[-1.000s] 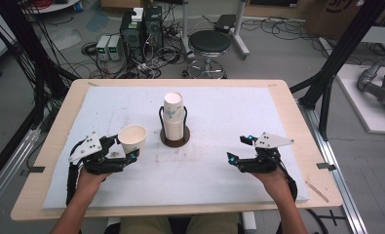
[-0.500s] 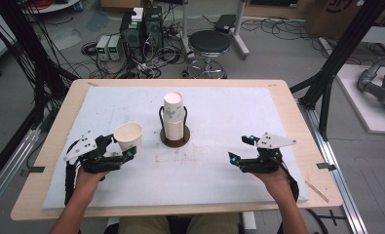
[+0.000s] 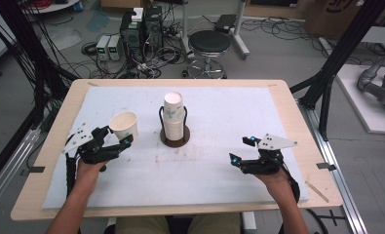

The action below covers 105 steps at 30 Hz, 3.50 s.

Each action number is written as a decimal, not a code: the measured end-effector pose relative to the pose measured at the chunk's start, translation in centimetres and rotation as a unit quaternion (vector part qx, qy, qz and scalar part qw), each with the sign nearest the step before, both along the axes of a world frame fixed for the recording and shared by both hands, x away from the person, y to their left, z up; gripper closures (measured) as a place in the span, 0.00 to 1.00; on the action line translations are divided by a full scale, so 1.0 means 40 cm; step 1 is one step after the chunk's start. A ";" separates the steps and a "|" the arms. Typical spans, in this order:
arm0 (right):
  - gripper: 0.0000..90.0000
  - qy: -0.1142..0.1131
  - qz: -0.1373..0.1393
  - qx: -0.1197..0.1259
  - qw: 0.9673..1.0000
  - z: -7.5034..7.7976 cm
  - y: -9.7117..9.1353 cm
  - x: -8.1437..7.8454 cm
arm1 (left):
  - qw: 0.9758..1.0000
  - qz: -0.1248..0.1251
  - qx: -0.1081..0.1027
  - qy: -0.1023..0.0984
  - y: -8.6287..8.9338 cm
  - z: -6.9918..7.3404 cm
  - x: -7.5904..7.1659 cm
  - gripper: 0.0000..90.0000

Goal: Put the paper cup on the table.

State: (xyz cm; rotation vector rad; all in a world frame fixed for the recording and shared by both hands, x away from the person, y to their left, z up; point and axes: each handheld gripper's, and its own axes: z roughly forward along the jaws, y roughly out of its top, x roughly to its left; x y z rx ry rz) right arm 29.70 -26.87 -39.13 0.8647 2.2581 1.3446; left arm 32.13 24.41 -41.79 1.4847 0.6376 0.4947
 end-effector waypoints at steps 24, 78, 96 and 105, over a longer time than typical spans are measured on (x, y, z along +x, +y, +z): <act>0.24 0.006 0.000 -0.005 1.000 -0.008 0.000 -0.002 | 0.988 0.049 0.107 0.099 -0.028 -0.079 0.076 0.37; 0.24 0.022 -0.051 0.011 0.998 -0.020 -0.038 -0.042 | 0.998 0.042 0.028 0.029 0.022 0.024 -0.095 0.17; 0.25 0.017 -0.065 0.012 0.998 -0.013 -0.049 -0.059 | 0.998 0.032 0.040 0.031 0.016 0.021 -0.097 0.18; 0.25 0.017 -0.067 0.011 0.998 -0.014 -0.053 -0.057 | 0.998 0.031 0.041 0.031 0.017 0.019 -0.098 0.18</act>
